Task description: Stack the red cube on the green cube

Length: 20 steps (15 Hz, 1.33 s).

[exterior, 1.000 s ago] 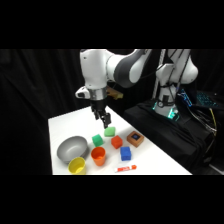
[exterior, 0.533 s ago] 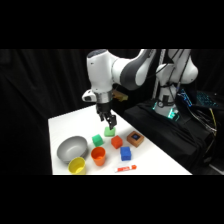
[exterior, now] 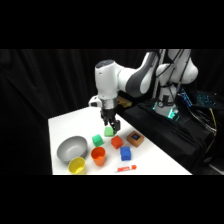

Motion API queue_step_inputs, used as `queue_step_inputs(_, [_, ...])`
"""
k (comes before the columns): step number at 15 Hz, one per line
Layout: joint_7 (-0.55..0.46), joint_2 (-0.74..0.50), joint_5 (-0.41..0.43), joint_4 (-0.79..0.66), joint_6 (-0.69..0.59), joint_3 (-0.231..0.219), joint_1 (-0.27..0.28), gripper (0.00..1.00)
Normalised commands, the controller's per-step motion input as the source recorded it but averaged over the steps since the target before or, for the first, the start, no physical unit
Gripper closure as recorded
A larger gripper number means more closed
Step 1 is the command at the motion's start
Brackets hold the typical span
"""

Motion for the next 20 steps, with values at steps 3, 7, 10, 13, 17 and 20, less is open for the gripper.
queue_step_inputs(3, [0.03,-0.01,0.121,-0.18,0.29,0.052,0.012,0.00])
queue_step_inputs(7, [0.04,0.04,0.121,-0.10,0.26,0.042,0.019,0.00])
queue_step_inputs(10, [0.07,0.06,0.086,-0.06,0.24,0.014,0.025,0.00])
queue_step_inputs(13, [0.07,0.05,0.071,-0.06,0.21,0.007,0.034,0.00])
queue_step_inputs(17, [0.06,0.05,0.074,-0.07,0.21,0.013,0.047,0.00])
queue_step_inputs(20, [0.04,0.08,0.088,-0.06,0.24,0.018,0.037,0.00])
